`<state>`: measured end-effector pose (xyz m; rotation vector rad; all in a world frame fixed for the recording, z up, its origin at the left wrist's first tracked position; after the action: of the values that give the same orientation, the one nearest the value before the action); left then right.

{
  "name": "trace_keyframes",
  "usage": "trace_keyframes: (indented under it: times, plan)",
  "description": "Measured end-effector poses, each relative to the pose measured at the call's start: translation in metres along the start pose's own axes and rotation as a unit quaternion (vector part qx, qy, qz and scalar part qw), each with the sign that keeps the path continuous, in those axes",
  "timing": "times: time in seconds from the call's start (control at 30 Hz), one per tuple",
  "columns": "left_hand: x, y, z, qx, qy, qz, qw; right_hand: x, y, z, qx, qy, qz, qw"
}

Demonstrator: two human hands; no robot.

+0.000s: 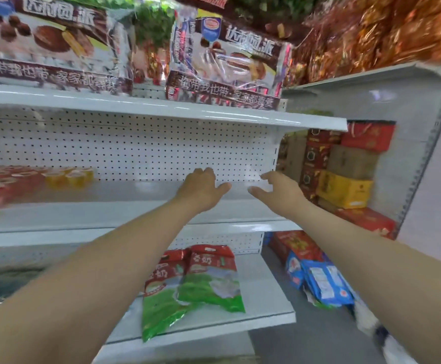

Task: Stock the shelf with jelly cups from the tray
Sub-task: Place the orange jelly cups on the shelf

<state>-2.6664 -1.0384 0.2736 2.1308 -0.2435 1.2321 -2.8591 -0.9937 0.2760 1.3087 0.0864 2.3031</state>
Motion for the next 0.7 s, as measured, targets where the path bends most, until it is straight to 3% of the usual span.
trace_keyframes:
  times: [0.3, 0.7]
  plan:
    - [-0.133, -0.025, -0.095, -0.019, -0.033, 0.083, 0.996, 0.035, -0.055, -0.155, -0.098, -0.028, 0.008, 0.995]
    - [-0.315, -0.075, -0.124, -0.015, -0.070, 0.232, 0.970, -0.031, -0.113, -0.336, -0.260, -0.056, 0.071, 0.961]
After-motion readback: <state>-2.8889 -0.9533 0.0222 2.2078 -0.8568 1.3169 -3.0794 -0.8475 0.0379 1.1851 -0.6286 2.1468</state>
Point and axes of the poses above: each hand's wrist, its own y-axis towards the middle knuckle, its own x-axis out of the back of the hand, z = x × y, the point moved 8 cm from there along y, towards the middle knuckle, and after that the axes turned 14 degrees about -x, right-handed, at the moved point
